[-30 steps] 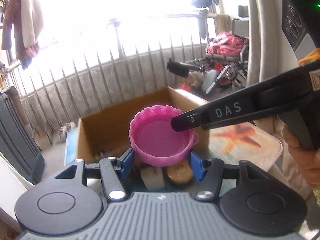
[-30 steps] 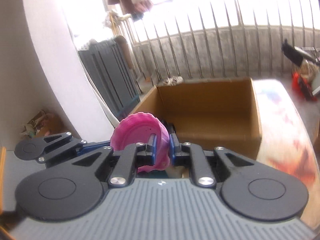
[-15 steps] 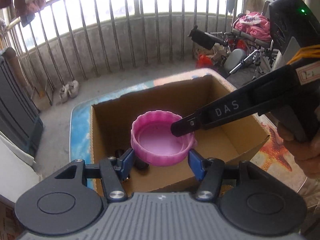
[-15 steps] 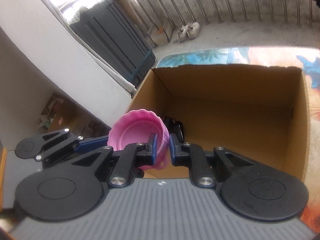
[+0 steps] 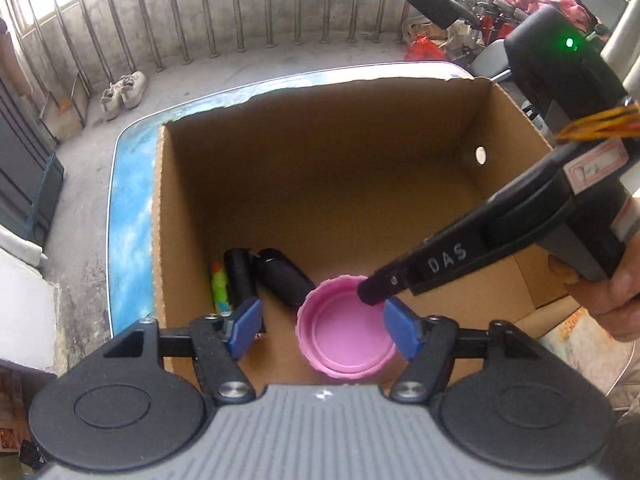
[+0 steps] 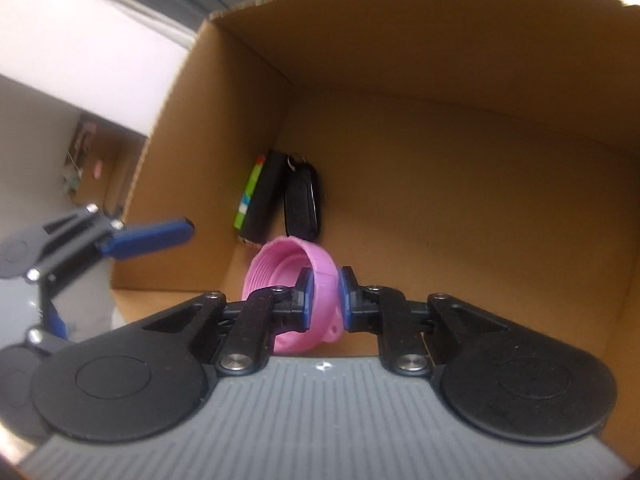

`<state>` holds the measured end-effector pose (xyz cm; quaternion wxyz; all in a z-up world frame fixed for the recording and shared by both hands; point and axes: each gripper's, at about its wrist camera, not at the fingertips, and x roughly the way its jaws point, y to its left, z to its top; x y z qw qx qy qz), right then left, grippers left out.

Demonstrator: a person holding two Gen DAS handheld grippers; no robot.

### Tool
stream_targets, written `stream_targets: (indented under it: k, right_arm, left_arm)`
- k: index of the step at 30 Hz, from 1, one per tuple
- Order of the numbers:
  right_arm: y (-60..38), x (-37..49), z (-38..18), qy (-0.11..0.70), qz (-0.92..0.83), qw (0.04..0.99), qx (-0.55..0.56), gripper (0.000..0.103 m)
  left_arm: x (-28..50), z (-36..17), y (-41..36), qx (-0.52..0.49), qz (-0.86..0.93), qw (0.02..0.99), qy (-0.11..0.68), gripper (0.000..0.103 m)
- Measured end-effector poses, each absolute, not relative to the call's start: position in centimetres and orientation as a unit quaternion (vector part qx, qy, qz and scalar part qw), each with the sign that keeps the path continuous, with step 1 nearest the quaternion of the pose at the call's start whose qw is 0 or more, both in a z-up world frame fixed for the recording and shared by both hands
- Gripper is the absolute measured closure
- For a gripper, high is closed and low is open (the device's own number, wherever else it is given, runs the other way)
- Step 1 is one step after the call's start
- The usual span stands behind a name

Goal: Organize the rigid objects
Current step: 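Lift the pink bowl into the cardboard box and open the right gripper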

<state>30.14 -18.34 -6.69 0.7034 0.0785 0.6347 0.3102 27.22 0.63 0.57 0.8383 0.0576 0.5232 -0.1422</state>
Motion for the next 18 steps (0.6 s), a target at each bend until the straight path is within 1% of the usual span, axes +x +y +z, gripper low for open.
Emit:
stream_targets:
  k: [5,8,10,12,13,15,17,18]
  right_arm:
    - [-16.1,30.5,-8.5,0.662,0.310,0.680,0.064,0.091]
    - [-15.5,30.9,-8.9,0.669,0.315,0.669,0.083,0.090]
    - [-15.3,31.1,-9.1,0.671,0.318,0.662,0.100,0.088]
    - [-15.5,31.1,-9.1,0.669,0.317,0.660,0.123,0.082]
    - [-15.7,31.0,-8.9,0.665,0.317,0.664,0.132,0.080]
    - [-16.9,30.6,-8.1,0.649,0.318,0.674,0.154,0.068]
    - [-17.8,30.3,-6.8,0.630,0.322,0.684,0.177,0.063]
    - [-18.7,30.1,-6.1,0.619,0.324,0.691,0.188,0.062]
  left_arm:
    - [26.9,0.9,1.9,0.057,-0.130,0.841,0.522,0.033]
    - [26.5,1.3,2.4,0.059,-0.121,0.846,0.516,0.033]
    - [26.3,1.6,2.8,0.055,-0.121,0.850,0.510,0.035]
    - [26.1,2.1,3.0,0.060,-0.111,0.856,0.502,0.031]
    - [26.0,2.3,3.2,0.057,-0.113,0.857,0.500,0.031]
    - [25.7,2.7,3.4,0.046,-0.119,0.858,0.498,0.028]
    - [25.3,3.1,3.7,0.036,-0.125,0.860,0.493,0.027]
    - [25.0,3.3,3.8,0.031,-0.127,0.861,0.491,0.027]
